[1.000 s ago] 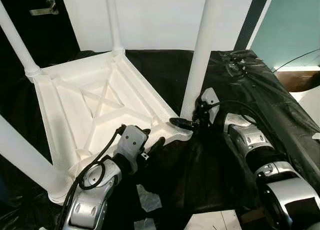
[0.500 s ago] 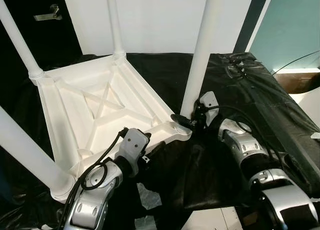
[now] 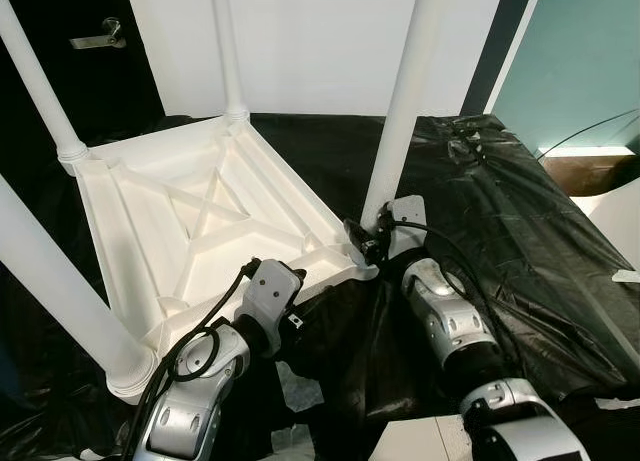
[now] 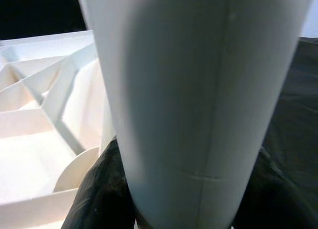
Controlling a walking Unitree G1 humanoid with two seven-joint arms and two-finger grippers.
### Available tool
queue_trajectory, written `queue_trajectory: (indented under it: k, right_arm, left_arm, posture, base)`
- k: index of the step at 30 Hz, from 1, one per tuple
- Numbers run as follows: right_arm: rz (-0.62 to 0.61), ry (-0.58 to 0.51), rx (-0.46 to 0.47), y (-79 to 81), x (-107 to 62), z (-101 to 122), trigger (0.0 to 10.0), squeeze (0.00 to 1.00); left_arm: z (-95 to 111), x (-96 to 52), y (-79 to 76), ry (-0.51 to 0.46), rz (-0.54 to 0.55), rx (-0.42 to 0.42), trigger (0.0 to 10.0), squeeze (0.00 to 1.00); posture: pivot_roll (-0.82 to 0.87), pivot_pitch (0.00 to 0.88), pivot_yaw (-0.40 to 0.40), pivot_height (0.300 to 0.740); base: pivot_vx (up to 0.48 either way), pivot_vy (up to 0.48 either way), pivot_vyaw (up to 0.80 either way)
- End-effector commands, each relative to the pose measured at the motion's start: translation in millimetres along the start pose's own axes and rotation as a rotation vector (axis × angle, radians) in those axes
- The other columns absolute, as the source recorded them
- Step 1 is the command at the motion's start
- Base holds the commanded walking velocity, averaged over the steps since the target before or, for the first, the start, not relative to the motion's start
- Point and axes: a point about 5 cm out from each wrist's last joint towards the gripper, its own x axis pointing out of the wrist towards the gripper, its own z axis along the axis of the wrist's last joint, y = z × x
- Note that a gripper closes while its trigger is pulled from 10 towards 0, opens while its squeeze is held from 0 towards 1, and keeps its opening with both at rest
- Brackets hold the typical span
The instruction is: Building children table
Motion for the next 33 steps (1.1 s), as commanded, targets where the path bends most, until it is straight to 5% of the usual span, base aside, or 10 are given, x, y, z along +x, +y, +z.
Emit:
queue_trajectory:
  k: [1,13,14,16,17,29,30,33]
  right_arm:
    - [-0.027,0.100,0.024,2.8,-6.1,-22,10.0,0.00]
    - [-0.051,0.044,-0.017,-3.6,-8.1,-8,10.0,0.00]
    - [-0.057,0.040,-0.017,-6.3,-8.5,-6,10.0,0.18]
    - [-0.061,0.040,-0.016,-7.8,-8.8,-5,10.0,0.18]
    - [-0.044,0.028,-0.022,-12.0,-11.3,-3,10.0,1.00]
    - [0.143,-0.019,-0.024,-32.2,-23.7,7,10.0,1.00]
    - [0.202,-0.020,-0.030,-36.6,-24.7,10,10.0,0.04]
    - [0.299,-0.008,-0.050,-43.0,-24.7,14,10.0,0.00]
  left_arm:
    - [-1,1.2,0.5,-0.003,0.045,0.007,10.0,0.00]
    - [-1,0.6,1.3,-0.006,0.048,0.012,10.0,0.00]
    - [-1,0.6,1.2,-0.006,0.049,0.012,10.0,0.00]
    - [-1,0.6,1.2,-0.006,0.049,0.012,10.0,0.00]
    - [-1,0.7,0.5,-0.009,0.045,0.008,10.0,0.00]
    - [0,1.8,0.4,-0.016,0.043,0.007,10.0,0.00]
    - [1,2.2,0.8,-0.019,0.042,0.007,10.0,0.00]
    - [2,2.5,2.0,-0.022,0.041,0.009,10.0,0.00]
  posture:
    - [0.18,0.000,-0.080,0.740]
    - [0.19,0.000,-0.096,0.740]
    - [0.19,0.000,-0.096,0.740]
    - [0.19,0.000,-0.096,0.740]
    - [0.19,0.000,-0.099,0.740]
    - [0.18,0.000,-0.097,0.740]
    - [0.18,0.000,-0.095,0.740]
    - [0.17,0.000,-0.088,0.740]
  base:
    - [0.000,0.000,0.00]
    - [0.000,0.000,0.00]
    - [0.000,0.000,0.00]
    - [0.000,0.000,0.00]
    - [0.000,0.000,0.00]
    - [0.000,0.000,0.00]
    - [0.000,0.000,0.00]
    - [0.000,0.000,0.00]
